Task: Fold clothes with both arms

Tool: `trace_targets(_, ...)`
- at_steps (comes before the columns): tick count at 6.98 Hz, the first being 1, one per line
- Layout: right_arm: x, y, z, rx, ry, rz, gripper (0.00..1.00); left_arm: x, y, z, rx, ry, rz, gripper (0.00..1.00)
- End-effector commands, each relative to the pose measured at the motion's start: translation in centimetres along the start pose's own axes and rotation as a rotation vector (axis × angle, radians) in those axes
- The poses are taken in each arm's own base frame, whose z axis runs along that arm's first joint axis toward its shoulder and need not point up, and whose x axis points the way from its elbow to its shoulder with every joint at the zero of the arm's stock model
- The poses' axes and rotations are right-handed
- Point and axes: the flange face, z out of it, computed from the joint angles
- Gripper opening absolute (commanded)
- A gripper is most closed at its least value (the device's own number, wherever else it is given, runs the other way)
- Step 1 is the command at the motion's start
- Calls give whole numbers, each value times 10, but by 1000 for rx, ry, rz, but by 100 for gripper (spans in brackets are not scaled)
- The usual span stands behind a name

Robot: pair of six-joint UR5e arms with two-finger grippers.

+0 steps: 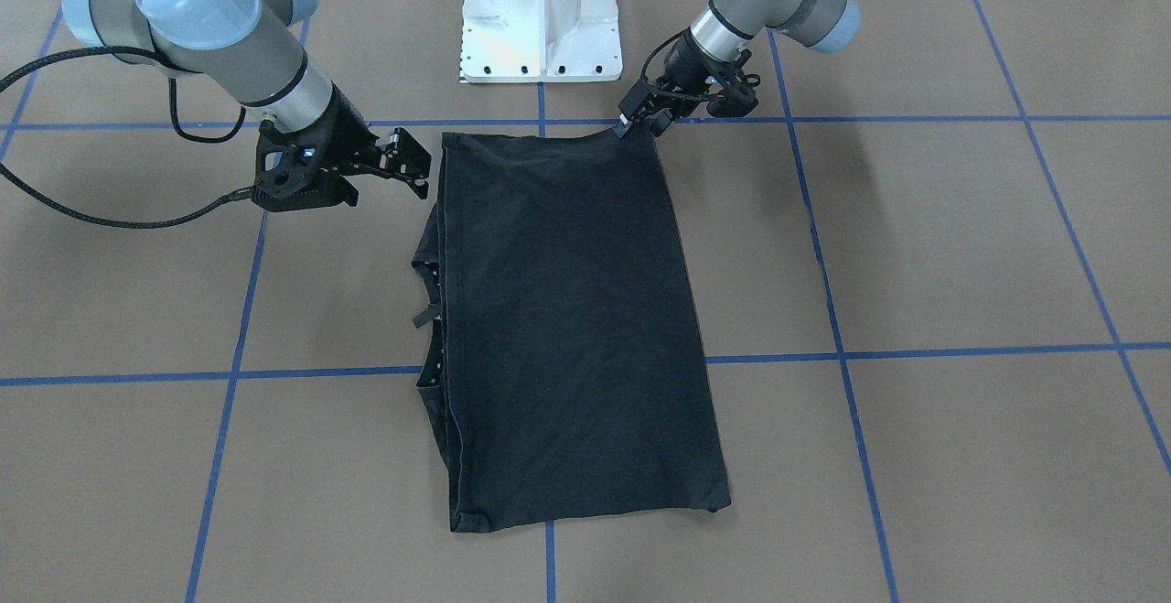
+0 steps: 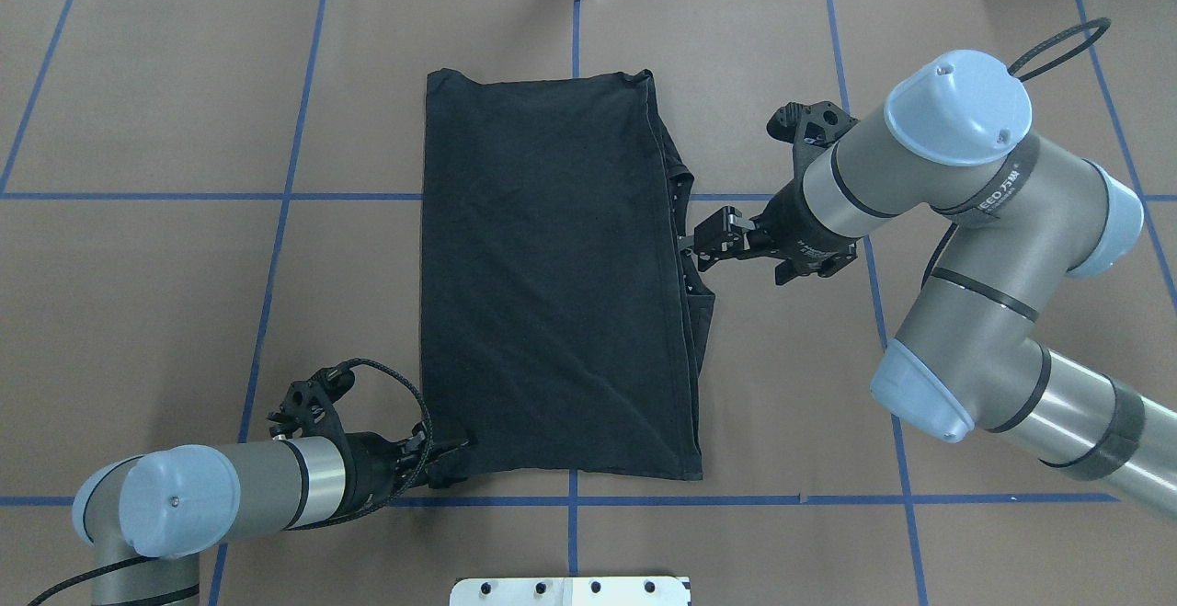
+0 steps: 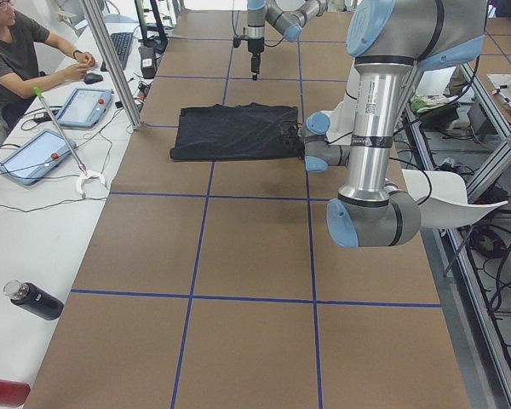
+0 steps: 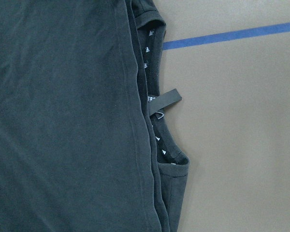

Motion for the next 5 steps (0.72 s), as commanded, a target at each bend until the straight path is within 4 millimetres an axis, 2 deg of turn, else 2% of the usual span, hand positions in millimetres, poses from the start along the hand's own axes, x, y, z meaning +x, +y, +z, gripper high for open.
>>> trace_targets(1,0,0,0,0,0,0,100,0,1,2,3,-14,1,90)
trace_targets(5,0,0,1,-1,1,-2,100,0,4,3,-1,-17,2,89)
